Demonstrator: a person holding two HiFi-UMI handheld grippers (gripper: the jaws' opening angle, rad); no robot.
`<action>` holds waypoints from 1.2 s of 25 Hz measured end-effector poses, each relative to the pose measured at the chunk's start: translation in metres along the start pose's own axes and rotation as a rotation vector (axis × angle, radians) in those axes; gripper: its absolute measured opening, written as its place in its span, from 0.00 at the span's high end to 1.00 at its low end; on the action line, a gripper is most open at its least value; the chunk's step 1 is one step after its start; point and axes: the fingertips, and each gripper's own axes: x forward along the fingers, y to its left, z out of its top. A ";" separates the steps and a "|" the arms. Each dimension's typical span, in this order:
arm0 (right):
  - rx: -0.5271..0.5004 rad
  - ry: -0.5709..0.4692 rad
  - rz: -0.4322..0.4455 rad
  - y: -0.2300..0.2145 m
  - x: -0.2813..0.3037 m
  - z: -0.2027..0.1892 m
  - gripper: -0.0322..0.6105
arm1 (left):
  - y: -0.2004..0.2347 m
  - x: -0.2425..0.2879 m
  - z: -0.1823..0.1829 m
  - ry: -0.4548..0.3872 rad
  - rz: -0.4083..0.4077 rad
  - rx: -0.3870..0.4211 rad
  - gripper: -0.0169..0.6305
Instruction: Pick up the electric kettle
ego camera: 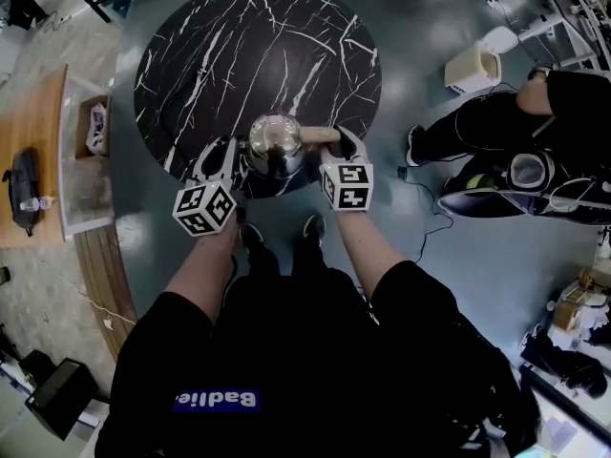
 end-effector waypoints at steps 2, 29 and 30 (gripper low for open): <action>0.001 -0.004 0.002 0.000 -0.003 0.003 0.73 | -0.003 -0.003 0.003 -0.004 -0.005 0.001 0.84; 0.020 -0.070 0.034 0.015 -0.061 0.038 0.73 | -0.047 -0.049 0.045 -0.040 -0.062 0.005 0.84; 0.021 -0.074 0.033 0.014 -0.063 0.040 0.73 | -0.049 -0.051 0.047 -0.042 -0.065 0.005 0.84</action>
